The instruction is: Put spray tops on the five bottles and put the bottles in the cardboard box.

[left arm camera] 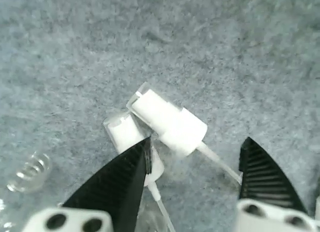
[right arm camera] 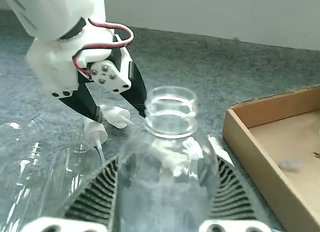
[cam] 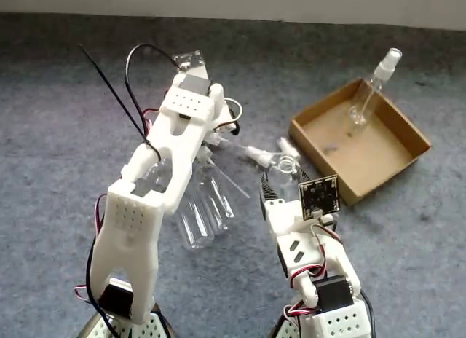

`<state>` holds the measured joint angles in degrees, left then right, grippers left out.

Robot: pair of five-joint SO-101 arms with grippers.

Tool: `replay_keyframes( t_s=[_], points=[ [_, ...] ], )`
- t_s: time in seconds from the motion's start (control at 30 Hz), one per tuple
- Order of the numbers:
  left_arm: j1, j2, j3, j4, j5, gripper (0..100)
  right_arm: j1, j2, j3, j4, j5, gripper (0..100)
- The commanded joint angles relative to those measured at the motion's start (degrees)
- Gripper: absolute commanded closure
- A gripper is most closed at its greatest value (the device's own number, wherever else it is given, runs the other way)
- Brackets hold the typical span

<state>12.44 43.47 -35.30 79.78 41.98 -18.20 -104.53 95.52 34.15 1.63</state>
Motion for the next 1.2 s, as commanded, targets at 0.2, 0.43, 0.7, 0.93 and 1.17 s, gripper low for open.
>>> replay_keyframes(
  t_s=[0.2,0.43,0.7,0.93,1.17],
  points=[
    [-3.5,2.0,-2.3,-7.0,0.5,74,0.5,-0.7,2.2,-1.7,0.0,90.6],
    [-4.2,2.0,-2.3,-7.8,0.5,75,0.4,-0.7,4.6,-1.9,0.0,90.6],
    [-4.0,2.0,-2.3,-9.1,0.4,97,0.4,-0.7,4.7,-1.9,0.0,90.6],
    [-4.0,2.0,-2.3,-12.9,0.4,99,0.4,-0.7,4.9,-1.9,0.0,90.6],
    [-4.1,0.9,-4.3,-13.2,0.3,99,0.4,-0.7,4.9,-1.9,0.0,90.6]
  ],
)
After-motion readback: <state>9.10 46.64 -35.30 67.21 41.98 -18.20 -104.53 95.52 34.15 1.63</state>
